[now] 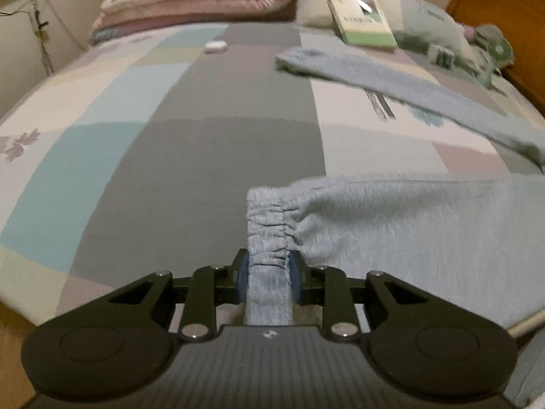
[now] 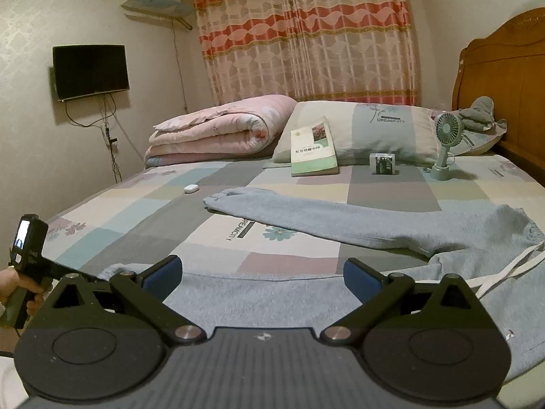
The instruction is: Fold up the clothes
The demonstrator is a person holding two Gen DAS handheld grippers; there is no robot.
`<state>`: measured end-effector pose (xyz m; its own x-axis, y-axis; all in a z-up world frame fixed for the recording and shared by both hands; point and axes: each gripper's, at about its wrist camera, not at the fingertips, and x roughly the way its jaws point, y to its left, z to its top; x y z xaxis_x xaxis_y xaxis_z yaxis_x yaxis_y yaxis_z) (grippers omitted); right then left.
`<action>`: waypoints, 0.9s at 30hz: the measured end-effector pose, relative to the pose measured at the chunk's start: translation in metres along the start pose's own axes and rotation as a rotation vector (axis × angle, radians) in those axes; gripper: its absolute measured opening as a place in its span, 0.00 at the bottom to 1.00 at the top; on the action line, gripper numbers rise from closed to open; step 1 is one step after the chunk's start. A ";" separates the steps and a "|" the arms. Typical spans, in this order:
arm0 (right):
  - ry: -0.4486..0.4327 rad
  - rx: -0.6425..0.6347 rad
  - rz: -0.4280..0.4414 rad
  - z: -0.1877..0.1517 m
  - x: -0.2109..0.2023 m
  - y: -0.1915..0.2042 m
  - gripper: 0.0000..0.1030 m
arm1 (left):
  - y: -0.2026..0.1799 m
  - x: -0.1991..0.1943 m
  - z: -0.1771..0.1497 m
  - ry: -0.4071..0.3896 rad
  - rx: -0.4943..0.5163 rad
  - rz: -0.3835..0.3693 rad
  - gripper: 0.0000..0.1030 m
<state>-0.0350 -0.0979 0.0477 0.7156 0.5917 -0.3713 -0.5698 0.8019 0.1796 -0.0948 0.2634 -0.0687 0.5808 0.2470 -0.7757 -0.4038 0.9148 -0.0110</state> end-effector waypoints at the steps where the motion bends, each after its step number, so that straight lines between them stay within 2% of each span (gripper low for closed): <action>1: 0.002 0.002 -0.001 0.000 0.000 0.000 1.00 | 0.002 0.000 0.001 0.001 -0.014 -0.009 0.31; 4: 0.007 0.006 -0.004 -0.002 0.001 -0.002 1.00 | 0.006 -0.011 0.009 -0.036 -0.046 -0.025 0.34; 6: 0.012 0.016 -0.007 -0.003 0.003 -0.004 1.00 | 0.001 -0.021 0.015 -0.077 -0.020 -0.016 0.39; 9: 0.026 0.026 -0.013 -0.005 0.006 -0.005 1.00 | -0.014 -0.030 0.023 -0.126 0.032 -0.081 0.45; 12: 0.041 0.026 -0.016 -0.008 0.010 -0.006 1.00 | -0.034 -0.016 0.026 -0.114 0.074 -0.165 0.47; 15: 0.060 0.024 -0.038 -0.010 0.011 -0.008 1.00 | -0.049 0.018 0.025 -0.056 0.088 -0.197 0.48; 16: 0.068 0.028 -0.050 -0.011 0.011 -0.010 1.00 | -0.052 0.030 0.024 -0.033 0.084 -0.194 0.48; 19: 0.092 0.054 -0.098 -0.016 0.011 -0.020 1.00 | -0.055 0.050 0.019 -0.002 0.094 0.011 0.49; 22: 0.122 0.121 -0.143 -0.024 0.012 -0.039 1.00 | -0.059 0.040 0.021 -0.014 0.090 0.007 0.48; 25: 0.175 0.209 -0.195 -0.033 0.022 -0.064 1.00 | -0.083 0.024 0.023 -0.052 0.167 -0.017 0.49; 27: 0.207 0.271 -0.222 -0.038 0.029 -0.083 1.00 | -0.106 0.018 0.027 -0.072 0.223 -0.064 0.51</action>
<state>0.0180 -0.1508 -0.0131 0.6968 0.3944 -0.5991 -0.2633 0.9176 0.2978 -0.0223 0.1795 -0.0640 0.6527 0.2009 -0.7305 -0.2031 0.9753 0.0868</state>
